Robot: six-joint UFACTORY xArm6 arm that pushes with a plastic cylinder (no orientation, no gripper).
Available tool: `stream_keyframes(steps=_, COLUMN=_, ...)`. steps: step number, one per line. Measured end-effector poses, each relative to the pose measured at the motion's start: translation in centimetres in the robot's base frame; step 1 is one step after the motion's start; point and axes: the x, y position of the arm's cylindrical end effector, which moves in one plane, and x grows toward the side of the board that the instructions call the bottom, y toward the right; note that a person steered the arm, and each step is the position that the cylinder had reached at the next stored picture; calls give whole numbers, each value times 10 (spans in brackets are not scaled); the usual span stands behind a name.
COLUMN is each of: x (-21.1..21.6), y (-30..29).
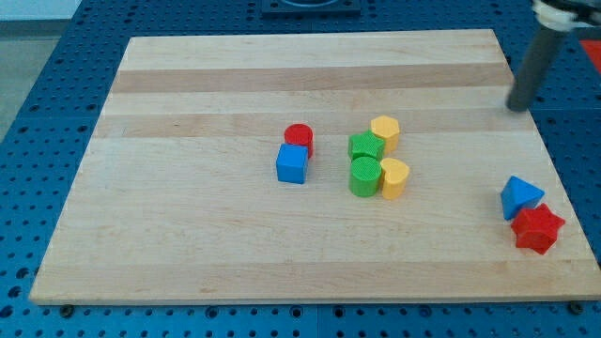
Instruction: Slide the red star to the bottom of the green circle
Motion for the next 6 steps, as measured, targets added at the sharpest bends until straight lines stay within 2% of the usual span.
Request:
stream_keyframes(steps=1, x=46, y=27)
stream_keyframes(steps=2, x=116, y=42)
stream_keyframes(steps=3, x=143, y=36)
stream_keyframes(steps=4, x=143, y=-3)
stream_keyframes(steps=6, x=186, y=-47)
